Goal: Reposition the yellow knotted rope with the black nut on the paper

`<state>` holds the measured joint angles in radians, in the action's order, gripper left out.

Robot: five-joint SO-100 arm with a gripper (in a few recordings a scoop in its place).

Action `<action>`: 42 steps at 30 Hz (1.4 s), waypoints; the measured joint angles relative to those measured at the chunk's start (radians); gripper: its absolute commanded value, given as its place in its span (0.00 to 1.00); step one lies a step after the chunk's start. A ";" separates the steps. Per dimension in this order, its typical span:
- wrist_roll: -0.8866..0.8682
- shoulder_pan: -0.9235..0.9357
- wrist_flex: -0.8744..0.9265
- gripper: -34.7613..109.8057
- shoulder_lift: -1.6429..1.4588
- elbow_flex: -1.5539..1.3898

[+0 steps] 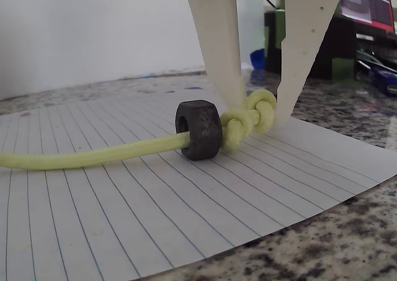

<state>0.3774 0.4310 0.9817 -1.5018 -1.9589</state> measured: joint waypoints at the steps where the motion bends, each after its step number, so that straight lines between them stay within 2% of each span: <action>1: 0.002 0.003 0.002 0.24 0.000 0.000; 5: 0.020 0.028 -0.012 0.24 -0.054 -0.018; 15: 0.186 0.137 -0.267 0.24 -0.479 -0.201; 22: 0.161 0.130 -0.273 0.24 -0.724 -0.207; 27: 0.126 0.132 -0.350 0.24 -0.902 -0.207; 35: -0.101 0.098 -0.411 0.24 -1.091 -0.236; 42: -0.537 0.018 -0.472 0.24 -1.177 -0.345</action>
<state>-0.1595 0.4495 0.5093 -2.6783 -2.3040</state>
